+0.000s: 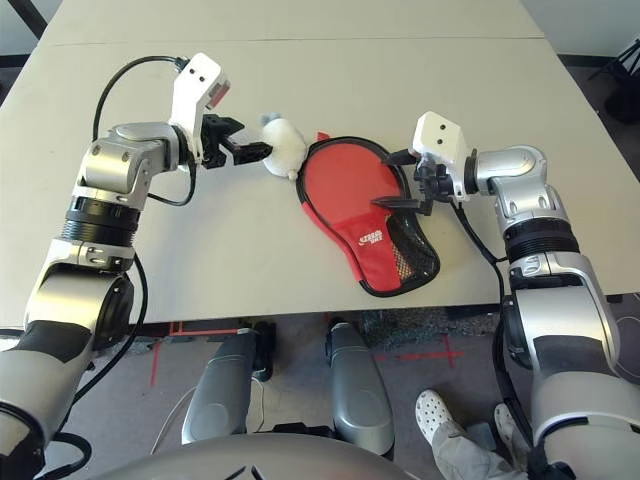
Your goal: Store the ping-pong paddle in its case and zip it.
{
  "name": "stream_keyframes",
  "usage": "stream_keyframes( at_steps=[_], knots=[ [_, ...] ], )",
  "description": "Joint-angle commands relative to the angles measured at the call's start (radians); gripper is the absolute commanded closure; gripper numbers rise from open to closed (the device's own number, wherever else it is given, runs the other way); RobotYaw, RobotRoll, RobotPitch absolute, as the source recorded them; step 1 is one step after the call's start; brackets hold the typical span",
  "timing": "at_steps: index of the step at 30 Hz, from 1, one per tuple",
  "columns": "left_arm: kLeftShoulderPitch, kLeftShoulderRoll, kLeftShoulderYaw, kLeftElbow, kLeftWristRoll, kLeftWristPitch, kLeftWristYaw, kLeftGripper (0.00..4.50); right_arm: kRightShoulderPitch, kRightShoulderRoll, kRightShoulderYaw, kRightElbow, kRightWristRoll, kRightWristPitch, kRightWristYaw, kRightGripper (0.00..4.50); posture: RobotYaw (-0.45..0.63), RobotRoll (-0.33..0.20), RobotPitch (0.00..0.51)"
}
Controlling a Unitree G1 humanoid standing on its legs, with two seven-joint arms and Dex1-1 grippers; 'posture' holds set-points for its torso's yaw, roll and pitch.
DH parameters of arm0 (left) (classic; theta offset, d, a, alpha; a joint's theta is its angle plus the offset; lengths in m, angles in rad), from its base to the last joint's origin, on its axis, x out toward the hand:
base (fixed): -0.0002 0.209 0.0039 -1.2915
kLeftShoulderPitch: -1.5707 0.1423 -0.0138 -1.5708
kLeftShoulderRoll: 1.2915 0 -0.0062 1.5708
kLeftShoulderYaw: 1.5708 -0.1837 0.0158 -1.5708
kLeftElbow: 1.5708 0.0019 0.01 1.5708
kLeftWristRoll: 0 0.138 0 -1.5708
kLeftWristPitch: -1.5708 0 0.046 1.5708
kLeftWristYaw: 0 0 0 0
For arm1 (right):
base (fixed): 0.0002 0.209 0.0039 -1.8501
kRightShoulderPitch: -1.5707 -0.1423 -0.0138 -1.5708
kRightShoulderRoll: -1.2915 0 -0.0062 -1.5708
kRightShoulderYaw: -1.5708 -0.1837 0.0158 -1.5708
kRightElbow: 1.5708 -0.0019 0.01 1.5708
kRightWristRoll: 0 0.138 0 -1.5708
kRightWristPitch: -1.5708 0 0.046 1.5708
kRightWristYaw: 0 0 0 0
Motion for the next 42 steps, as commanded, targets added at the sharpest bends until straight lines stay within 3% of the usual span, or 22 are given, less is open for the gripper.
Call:
stream_keyframes(
  at_steps=[1,8,10,15,18,22,33,42],
  knots=[
    [0.014,-0.021,-0.033,0.010,-0.021,0.008,-0.017,0.02,0.063,0.010,0.073,0.052,-0.075,0.012,-0.009,0.00,0.01,0.000,0.254],
    [0.015,-0.052,-0.036,0.005,-0.047,0.014,-0.025,0.02,0.065,0.004,0.071,0.053,-0.078,0.011,-0.015,0.00,0.00,0.000,0.247],
    [0.018,-0.060,-0.036,-0.007,-0.061,0.007,-0.033,0.38,0.063,0.003,0.071,0.054,-0.080,0.010,-0.017,0.00,0.00,0.000,0.243],
    [0.011,-0.065,-0.045,-0.026,-0.079,0.000,-0.049,2.09,0.061,0.001,0.068,0.058,-0.082,0.009,-0.018,0.00,0.00,0.000,0.243],
    [-0.045,-0.080,-0.030,0.032,-0.081,-0.035,-0.037,3.24,0.061,0.003,0.068,0.058,-0.086,0.010,-0.021,0.00,0.00,0.000,0.245],
    [-0.095,-0.095,-0.020,0.123,-0.066,-0.103,-0.004,4.42,0.061,0.002,0.067,0.063,-0.088,0.008,-0.023,0.00,-0.01,0.000,0.247],
    [-0.420,-0.216,0.046,0.733,0.036,-0.566,0.353,4.47,0.077,0.007,0.071,0.045,-0.087,0.014,-0.020,0.00,-0.03,0.000,0.256],
    [-0.506,-0.322,0.088,0.885,0.055,-0.672,0.459,4.47,0.132,-0.006,0.066,-0.033,-0.073,0.042,-0.014,0.00,-0.08,0.000,0.263]
  ],
)
